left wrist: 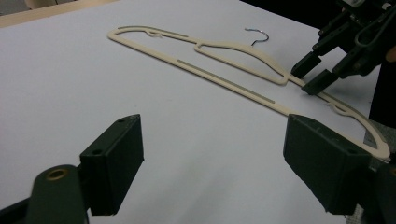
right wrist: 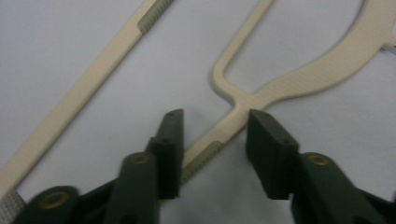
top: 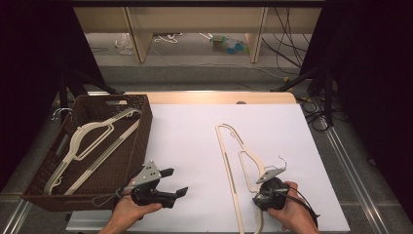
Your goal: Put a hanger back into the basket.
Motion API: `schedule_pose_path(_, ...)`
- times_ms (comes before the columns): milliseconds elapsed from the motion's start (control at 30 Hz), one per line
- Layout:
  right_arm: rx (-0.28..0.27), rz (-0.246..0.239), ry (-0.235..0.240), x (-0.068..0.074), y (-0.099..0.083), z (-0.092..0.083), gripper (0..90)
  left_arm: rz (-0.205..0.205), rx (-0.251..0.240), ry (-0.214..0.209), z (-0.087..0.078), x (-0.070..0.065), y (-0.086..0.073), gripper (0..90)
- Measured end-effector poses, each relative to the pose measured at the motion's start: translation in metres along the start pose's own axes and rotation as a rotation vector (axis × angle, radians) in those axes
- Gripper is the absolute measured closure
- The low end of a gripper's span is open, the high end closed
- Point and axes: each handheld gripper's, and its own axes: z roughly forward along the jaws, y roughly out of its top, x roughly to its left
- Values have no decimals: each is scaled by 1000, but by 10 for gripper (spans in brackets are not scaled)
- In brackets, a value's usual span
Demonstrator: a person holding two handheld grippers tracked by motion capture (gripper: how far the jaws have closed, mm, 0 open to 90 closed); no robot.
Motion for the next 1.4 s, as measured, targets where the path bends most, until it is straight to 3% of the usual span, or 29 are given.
schedule_pose_path(67, -9, 45, 30, -8, -1, -1, 652, 1, 0, -1, 0, 0, 0, 203)
schedule_pose_path(100, -9, 43, 34, -10, -1, -1, 655, 2, -1, -1, 0, 0, 0, 203)
schedule_pose_path(267, 0, 80, -4, -9, -2, -2, 633, 3, 0, -2, 0, -1, 0, 206)
schedule_pose_path(333, 31, 100, -25, -6, -2, -4, 575, 8, 0, -4, 0, -1, 0, 208)
schedule_pose_path(367, 29, 103, -31, -5, -2, -4, 568, -12, 0, 0, 0, -3, -1, 208)
schedule_pose_path(400, 62, 124, -39, -2, -2, -5, 568, -10, 0, 0, 0, -3, -1, 209)
schedule_pose_path(600, 134, 70, -39, -5, 8, -1, 581, 4, -1, -4, -1, -1, 0, 211)
schedule_pose_path(633, 159, 92, -32, -5, 10, -1, 582, 5, -1, -4, -1, -1, -1, 211)
schedule_pose_path(700, 173, 77, -15, -9, 13, 0, 585, -14, 0, 0, -1, -3, -1, 213)
schedule_pose_path(767, 194, 76, -1, -12, 16, 2, 588, -3, 1, -11, -1, -3, -1, 214)
schedule_pose_path(833, 221, 105, 14, -14, 21, 3, 614, -11, -1, -13, -1, -5, -1, 215)
schedule_pose_path(867, 230, 79, 12, -17, 22, 4, 619, -1, 0, -13, -1, -5, -1, 216)
schedule_pose_path(900, 244, 88, 10, -15, 23, 4, 622, -4, 1, -9, -1, -6, -1, 217)
schedule_pose_path(1000, 249, 73, 8, -14, 23, 3, 628, -1, 0, -13, -1, -5, -1, 217)
schedule_pose_path(1067, 248, 35, 8, -14, 24, 3, 640, -2, 0, -20, -1, -4, -1, 218)
schedule_pose_path(1100, 251, 45, 8, -13, 24, 4, 645, -1, 3, -12, -1, -4, -1, 219)
schedule_pose_path(1133, 255, 15, 15, -16, 25, 3, 654, -11, 3, -11, 0, -5, -1, 219)
schedule_pose_path(1400, 238, -4, 35, -21, 24, 2, 723, 1, 2, -13, 0, -4, -1, 224)
